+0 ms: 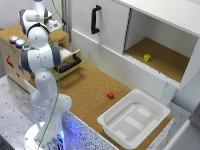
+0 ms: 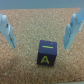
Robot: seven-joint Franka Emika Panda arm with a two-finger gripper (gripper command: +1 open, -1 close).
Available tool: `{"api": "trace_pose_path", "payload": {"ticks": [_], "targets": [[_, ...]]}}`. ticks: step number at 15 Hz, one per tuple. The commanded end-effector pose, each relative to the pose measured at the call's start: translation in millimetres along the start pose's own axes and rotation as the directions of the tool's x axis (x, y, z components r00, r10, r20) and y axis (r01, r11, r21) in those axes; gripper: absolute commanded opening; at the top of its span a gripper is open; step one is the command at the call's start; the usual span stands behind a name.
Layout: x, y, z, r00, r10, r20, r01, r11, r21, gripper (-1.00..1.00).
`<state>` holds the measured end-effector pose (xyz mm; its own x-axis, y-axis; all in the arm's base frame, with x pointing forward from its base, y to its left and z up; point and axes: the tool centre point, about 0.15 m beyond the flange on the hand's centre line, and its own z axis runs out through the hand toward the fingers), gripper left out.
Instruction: Put the purple block on top of the drawer
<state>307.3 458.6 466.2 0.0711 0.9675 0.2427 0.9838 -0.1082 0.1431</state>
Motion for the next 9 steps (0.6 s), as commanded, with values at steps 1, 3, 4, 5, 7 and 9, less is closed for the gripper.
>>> {"api": "trace_pose_path", "payload": {"ticks": [1, 3, 4, 5, 7, 9], "targets": [[-30, 12, -26, 0.993, -0.104, 0.060, 0.107, 0.993, -0.042, 1.00], [-46, 14, -42, 0.975, -0.167, 0.147, 0.169, 0.986, -0.007, 1.00], [-50, 10, -51, 0.971, -0.178, 0.160, 0.177, 0.984, 0.022, 1.00], [-51, 3, -60, 0.964, -0.203, 0.169, 0.198, 0.979, 0.050, 1.00], [-50, -12, -69, 0.952, -0.239, 0.192, 0.226, 0.970, 0.089, 1.00], [-46, -24, -64, 0.950, -0.238, 0.203, 0.209, 0.966, 0.152, 1.00]]}}
